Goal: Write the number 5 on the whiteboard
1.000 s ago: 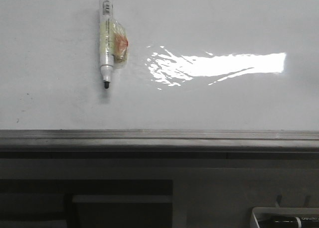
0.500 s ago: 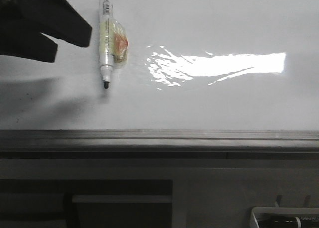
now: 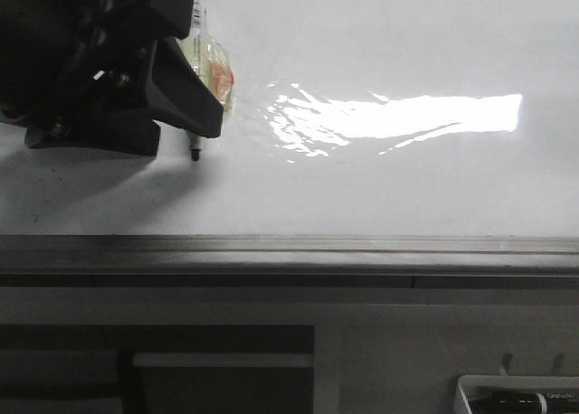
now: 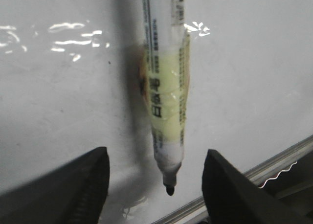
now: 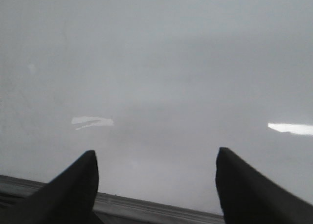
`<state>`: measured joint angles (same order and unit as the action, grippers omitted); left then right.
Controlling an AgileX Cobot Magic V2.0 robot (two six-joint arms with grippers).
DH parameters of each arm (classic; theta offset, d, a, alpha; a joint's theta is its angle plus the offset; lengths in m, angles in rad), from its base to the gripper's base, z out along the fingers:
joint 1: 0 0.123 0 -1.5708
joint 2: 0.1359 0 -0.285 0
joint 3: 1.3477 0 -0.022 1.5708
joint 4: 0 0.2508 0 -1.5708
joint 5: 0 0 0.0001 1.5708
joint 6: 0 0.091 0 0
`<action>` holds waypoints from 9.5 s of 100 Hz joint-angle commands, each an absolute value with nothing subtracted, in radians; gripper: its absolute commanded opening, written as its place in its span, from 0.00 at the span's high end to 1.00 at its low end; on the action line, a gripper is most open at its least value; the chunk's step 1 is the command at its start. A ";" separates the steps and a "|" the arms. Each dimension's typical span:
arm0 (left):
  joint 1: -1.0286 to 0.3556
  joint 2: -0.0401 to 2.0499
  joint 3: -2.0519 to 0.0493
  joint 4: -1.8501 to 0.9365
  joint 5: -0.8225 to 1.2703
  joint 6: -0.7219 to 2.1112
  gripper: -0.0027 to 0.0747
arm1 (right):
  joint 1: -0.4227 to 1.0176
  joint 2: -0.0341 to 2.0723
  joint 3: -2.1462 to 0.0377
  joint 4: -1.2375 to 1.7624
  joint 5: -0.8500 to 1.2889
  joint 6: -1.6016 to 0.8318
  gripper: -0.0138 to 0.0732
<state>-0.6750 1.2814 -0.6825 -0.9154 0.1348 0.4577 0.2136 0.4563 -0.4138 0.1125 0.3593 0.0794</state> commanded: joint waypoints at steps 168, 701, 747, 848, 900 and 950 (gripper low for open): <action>-0.994 1.063 -0.710 -0.232 0.419 0.806 0.99 | 1.024 0.935 -0.664 0.108 0.144 -0.155 0.32; -0.350 0.299 -0.423 -0.469 0.302 0.212 0.99 | 0.625 1.148 -0.854 -0.006 0.404 0.000 0.88; -0.350 0.299 -0.423 -0.469 0.302 0.212 0.99 | 0.706 1.247 -0.828 0.055 0.285 0.000 0.88; -0.350 0.299 -0.423 -0.469 0.283 0.214 0.99 | 0.659 1.179 -0.886 -0.049 0.140 -0.033 0.89; -0.350 0.299 -0.423 -0.469 0.283 0.214 0.99 | 0.591 1.192 -0.886 -0.049 0.209 -0.014 0.89; -0.350 0.299 -0.423 -0.469 0.283 0.214 0.99 | 0.517 1.124 -0.886 -0.072 0.374 0.038 0.89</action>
